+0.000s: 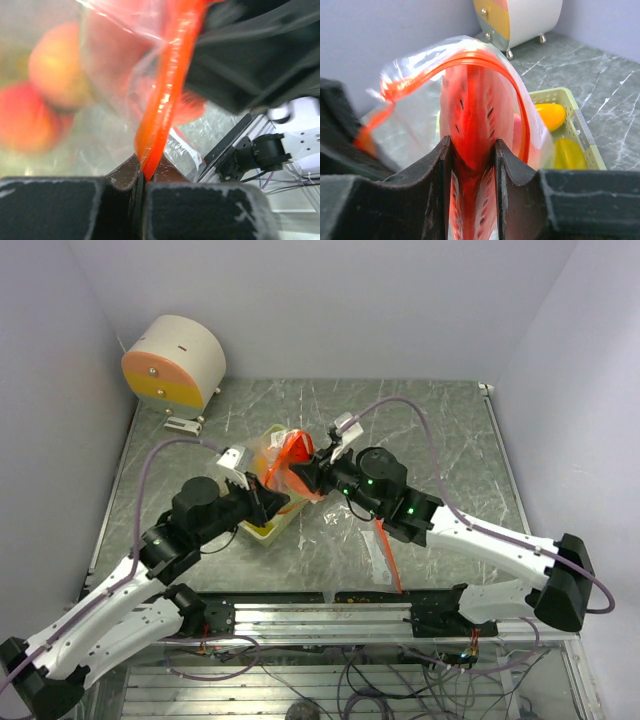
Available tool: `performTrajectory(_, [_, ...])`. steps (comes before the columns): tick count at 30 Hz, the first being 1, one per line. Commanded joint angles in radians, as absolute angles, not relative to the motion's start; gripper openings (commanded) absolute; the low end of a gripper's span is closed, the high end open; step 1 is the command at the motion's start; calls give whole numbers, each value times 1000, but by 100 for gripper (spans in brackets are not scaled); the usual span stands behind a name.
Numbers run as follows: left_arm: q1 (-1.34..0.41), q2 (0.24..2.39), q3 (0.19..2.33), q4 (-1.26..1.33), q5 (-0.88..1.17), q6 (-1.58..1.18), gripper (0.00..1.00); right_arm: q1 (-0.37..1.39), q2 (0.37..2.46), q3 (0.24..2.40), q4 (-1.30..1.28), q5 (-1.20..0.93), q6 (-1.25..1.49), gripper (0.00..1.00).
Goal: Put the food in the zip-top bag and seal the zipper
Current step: Place the fake fruit in the zipper food storage bag.
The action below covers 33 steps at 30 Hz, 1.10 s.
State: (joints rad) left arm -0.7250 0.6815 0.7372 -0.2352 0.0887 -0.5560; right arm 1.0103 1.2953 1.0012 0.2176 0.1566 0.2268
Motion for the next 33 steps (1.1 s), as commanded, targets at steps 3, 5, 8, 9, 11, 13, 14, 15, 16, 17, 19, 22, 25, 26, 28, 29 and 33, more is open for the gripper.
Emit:
performTrajectory(3, [-732, 806, 668, -54, 167, -605, 7, 1005, 1237, 1016, 161, 206, 208, 0])
performTrajectory(5, [-732, 864, 658, -1, 177, -616, 7, 1006, 1234, 1008, 153, 194, 208, 0])
performTrajectory(8, [-732, 913, 629, 76, 171, -648, 7, 1007, 1235, 962, 150, 180, 207, 0])
performTrajectory(9, [-732, 917, 618, 93, 167, -661, 7, 1007, 1241, 953, 150, 186, 208, 0])
performTrajectory(11, [-731, 909, 602, 112, 158, -684, 7, 1007, 1262, 941, 145, 211, 208, 0])
performTrajectory(13, [-732, 883, 594, 99, 138, -700, 7, 1007, 1298, 941, 121, 254, 215, 0])
performTrajectory(14, [-732, 865, 591, 87, 127, -707, 7, 1008, 1324, 948, 101, 287, 224, 0])
performTrajectory(15, [-732, 847, 588, 74, 120, -717, 7, 1009, 1349, 958, 79, 326, 238, 0])
performTrajectory(16, [-731, 824, 585, 57, 116, -725, 7, 1010, 1378, 971, 57, 368, 253, 0])
performTrajectory(17, [-732, 801, 585, 44, 112, -734, 7, 1009, 1406, 986, 37, 405, 268, 0])
performTrajectory(19, [-732, 757, 587, 21, 108, -755, 7, 1011, 1451, 1018, 4, 469, 304, 0])
performTrajectory(22, [-732, 712, 599, -14, 101, -779, 7, 1010, 1479, 1046, 1, 537, 351, 2])
performTrajectory(25, [-732, 695, 602, -33, 104, -791, 7, 1011, 1479, 1063, 13, 598, 391, 9])
performTrajectory(26, [-732, 694, 599, -33, 105, -796, 7, 1010, 1475, 1068, 22, 607, 394, 15])
performTrajectory(28, [-732, 694, 588, -33, 103, -801, 7, 1012, 1460, 1074, 37, 595, 388, 30])
performTrajectory(29, [-732, 694, 579, -32, 98, -803, 7, 1011, 1449, 1074, 47, 571, 377, 40])
performTrajectory(33, [-732, 698, 577, -51, 48, -799, 7, 1015, 1368, 1034, 104, 405, 312, 74])
